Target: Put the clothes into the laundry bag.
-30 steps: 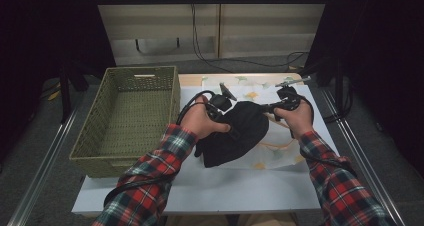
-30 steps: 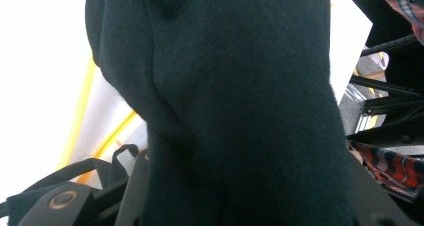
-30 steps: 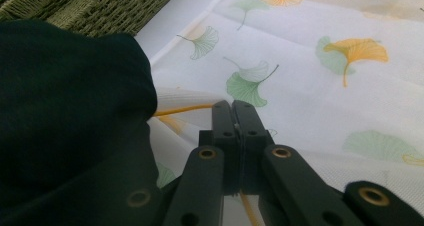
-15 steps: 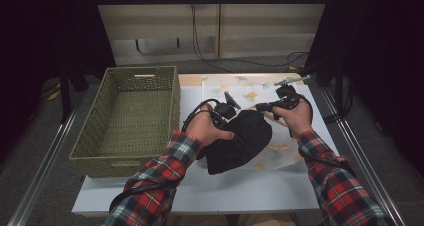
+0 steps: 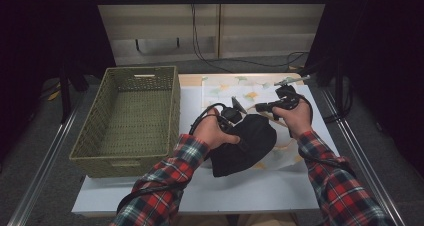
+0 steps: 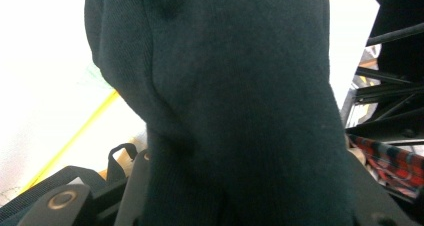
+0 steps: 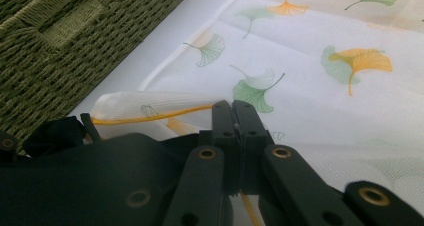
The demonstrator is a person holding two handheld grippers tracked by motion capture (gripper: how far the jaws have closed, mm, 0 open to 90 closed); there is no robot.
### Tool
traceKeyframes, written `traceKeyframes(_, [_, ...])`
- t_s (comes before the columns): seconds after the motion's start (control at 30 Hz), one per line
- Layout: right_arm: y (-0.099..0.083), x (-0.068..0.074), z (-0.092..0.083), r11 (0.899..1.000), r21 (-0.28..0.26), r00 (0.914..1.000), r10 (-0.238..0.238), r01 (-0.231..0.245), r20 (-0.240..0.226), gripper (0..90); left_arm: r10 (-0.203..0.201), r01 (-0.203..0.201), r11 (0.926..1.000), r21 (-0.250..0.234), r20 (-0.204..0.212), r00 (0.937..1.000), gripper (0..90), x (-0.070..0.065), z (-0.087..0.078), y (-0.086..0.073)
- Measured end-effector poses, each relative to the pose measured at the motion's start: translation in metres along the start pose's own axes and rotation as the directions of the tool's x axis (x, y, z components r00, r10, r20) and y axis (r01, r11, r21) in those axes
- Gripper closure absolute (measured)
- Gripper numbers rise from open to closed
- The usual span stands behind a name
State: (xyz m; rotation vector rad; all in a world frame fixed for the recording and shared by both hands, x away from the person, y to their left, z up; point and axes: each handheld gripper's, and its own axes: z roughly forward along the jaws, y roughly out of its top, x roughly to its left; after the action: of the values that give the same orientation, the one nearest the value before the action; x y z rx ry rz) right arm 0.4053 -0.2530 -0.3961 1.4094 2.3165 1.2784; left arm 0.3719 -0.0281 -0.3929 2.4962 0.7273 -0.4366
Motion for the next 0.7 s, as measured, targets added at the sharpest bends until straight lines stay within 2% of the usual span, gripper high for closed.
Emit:
traceKeyframes(0.37, [-0.001,0.001,-0.001,1.000,-0.003,1.0000,-0.001,0.001,-0.006,90.0,-0.021,0.021,0.9997,-0.010,-0.014,0.9997,58.9,0.006,0.011,0.000])
traceKeyframes(0.5, [-0.001,0.002,-0.002,1.000,0.000,1.0000,0.002,-0.002,-0.009,90.0,-0.057,0.057,0.9980,-0.027,-0.036,0.9977,58.6,0.010,0.013,0.000])
traceKeyframes(0.6, [0.000,0.003,-0.002,1.000,-0.001,0.9999,-0.001,0.001,-0.010,90.0,-0.061,0.060,0.9977,-0.031,-0.048,0.9970,58.5,0.013,0.013,0.000])
traceKeyframes(0.63, [0.000,0.003,-0.003,1.000,-0.004,0.9999,-0.007,0.007,-0.014,90.0,-0.083,0.080,0.9960,-0.039,-0.058,0.9949,58.4,0.015,0.014,0.000])
traceKeyframes(0.7, [0.001,0.004,-0.003,1.000,-0.004,0.9998,-0.009,0.009,-0.016,90.0,-0.091,0.088,0.9952,-0.041,-0.075,0.9930,58.3,0.018,0.014,0.000])
